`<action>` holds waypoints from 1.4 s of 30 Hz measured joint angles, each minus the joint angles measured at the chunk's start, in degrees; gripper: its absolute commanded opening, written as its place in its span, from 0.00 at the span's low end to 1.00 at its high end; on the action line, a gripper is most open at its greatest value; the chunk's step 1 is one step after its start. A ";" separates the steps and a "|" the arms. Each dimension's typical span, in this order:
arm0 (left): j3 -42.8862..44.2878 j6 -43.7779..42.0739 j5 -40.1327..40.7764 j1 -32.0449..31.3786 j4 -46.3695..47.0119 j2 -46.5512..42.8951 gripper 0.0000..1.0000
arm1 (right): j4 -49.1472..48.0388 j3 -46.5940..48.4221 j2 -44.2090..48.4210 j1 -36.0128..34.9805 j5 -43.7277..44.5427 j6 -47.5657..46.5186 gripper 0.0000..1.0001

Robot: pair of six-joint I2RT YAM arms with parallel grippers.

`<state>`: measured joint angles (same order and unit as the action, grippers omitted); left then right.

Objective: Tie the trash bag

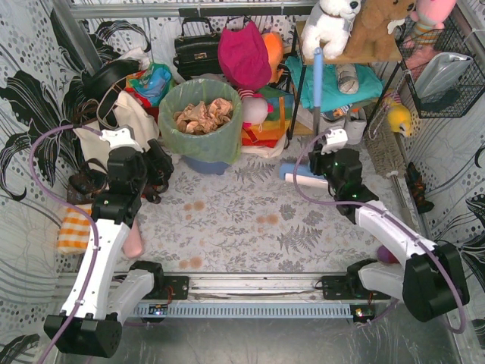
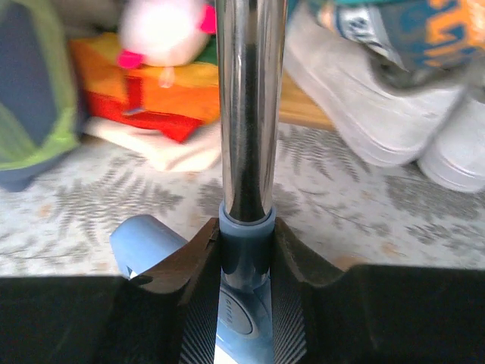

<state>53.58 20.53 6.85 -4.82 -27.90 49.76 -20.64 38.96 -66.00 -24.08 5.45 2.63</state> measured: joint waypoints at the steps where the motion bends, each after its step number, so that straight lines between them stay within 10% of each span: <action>1: -0.20 0.00 -0.02 0.00 0.00 0.00 0.98 | -1.73 -1.49 0.20 1.75 0.04 -0.61 0.00; 19: -1.07 0.20 -0.15 0.00 -0.07 -1.38 0.98 | -28.89 -4.90 -19.21 17.09 -9.25 -6.38 0.00; 33: -1.60 0.26 -0.07 0.00 -1.11 -3.19 0.98 | -32.33 4.46 -30.73 21.16 -8.87 -8.28 0.60; 42: -1.57 0.42 -0.02 0.00 -1.57 -3.37 0.98 | -29.29 4.76 -26.69 21.27 -8.66 -7.85 0.76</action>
<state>52.01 20.95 6.83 -4.82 -29.47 46.39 -49.93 43.72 -92.68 -2.81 -3.20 -5.21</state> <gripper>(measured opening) 0.979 0.730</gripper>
